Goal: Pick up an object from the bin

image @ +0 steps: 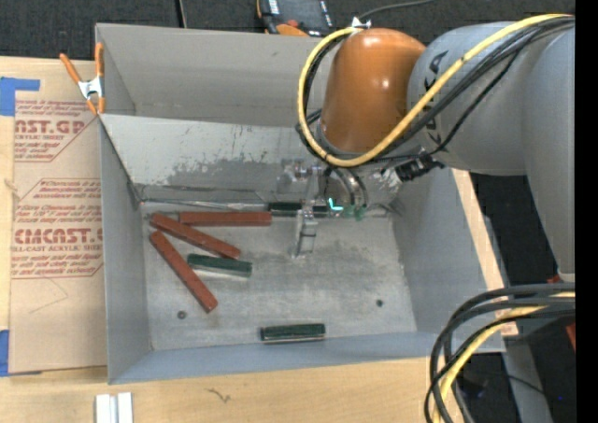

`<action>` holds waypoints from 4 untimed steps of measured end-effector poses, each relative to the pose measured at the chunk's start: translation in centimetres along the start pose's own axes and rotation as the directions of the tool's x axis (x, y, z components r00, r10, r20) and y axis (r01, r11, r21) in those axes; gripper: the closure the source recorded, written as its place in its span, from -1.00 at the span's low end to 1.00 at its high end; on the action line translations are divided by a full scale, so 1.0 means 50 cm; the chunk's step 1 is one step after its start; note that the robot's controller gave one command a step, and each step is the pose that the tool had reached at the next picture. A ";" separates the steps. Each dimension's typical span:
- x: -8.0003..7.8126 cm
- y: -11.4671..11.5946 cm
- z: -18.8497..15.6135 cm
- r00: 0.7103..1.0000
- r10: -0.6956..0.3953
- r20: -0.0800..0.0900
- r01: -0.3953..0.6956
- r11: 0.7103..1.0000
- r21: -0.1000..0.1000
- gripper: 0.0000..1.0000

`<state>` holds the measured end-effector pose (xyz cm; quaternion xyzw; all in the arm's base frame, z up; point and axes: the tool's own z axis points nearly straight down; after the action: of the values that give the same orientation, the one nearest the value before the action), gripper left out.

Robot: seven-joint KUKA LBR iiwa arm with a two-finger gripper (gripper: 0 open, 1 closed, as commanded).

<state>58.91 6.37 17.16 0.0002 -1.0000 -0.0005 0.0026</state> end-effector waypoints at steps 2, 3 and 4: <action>0.045 0.181 0.211 0.887 -0.462 0.004 0.462 0.887 -0.001 -1.00; 0.039 0.179 0.199 0.888 -0.460 0.010 0.460 0.888 0.001 1.00; 0.041 0.175 0.203 0.888 -0.459 0.006 0.459 0.888 0.002 -1.00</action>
Offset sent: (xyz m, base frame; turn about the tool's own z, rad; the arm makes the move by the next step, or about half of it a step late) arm 0.0050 0.0465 -0.0055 -0.3725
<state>56.82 15.16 7.03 0.2364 -0.9717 -0.0007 -0.0005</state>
